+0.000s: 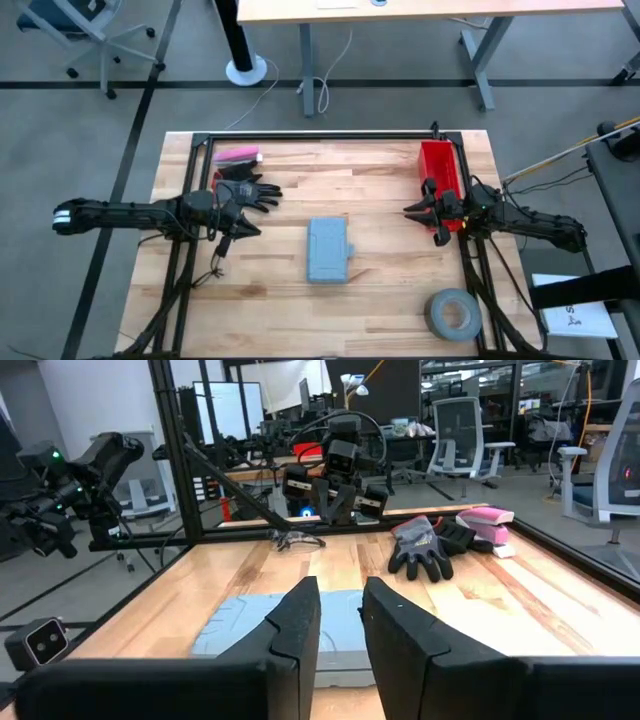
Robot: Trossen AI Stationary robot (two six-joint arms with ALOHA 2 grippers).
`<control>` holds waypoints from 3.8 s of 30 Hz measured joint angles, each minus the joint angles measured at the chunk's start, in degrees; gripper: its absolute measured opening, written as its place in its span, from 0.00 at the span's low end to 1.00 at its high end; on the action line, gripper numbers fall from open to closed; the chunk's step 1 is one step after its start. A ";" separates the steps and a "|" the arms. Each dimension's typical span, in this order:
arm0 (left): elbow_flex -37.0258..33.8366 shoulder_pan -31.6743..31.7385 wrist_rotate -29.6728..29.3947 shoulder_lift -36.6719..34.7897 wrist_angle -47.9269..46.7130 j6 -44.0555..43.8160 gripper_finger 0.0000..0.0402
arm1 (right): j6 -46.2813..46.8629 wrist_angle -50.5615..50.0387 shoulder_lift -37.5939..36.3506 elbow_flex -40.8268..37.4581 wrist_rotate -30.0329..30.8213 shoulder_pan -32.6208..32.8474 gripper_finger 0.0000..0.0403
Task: Prefit tool cases
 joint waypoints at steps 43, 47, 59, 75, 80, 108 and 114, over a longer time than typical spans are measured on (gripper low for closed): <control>-0.02 0.00 -0.04 0.00 3.61 -11.76 0.05 | 2.05 2.56 0.00 0.00 1.44 0.00 0.15; 0.00 0.00 -0.04 0.00 4.98 -11.87 0.05 | 2.05 2.64 0.00 0.00 1.44 0.00 0.13; -0.02 0.02 -3.63 0.00 7.65 -14.74 0.05 | 2.94 2.93 -0.02 0.00 1.45 0.00 0.15; 26.13 0.00 -7.13 17.64 -6.25 -5.95 0.05 | 6.42 1.19 -0.04 4.29 0.00 -0.02 0.11; 35.95 0.00 -7.65 26.91 -8.07 -3.86 0.05 | 5.27 -5.25 1.21 9.47 0.00 0.00 0.14; 74.80 -2.75 -0.64 71.86 -30.12 2.38 0.05 | 2.62 -13.39 13.77 18.88 -8.00 0.18 0.20; 78.73 -2.73 0.72 76.87 -31.50 2.84 0.05 | 2.92 -14.68 13.90 18.90 -7.75 3.18 0.19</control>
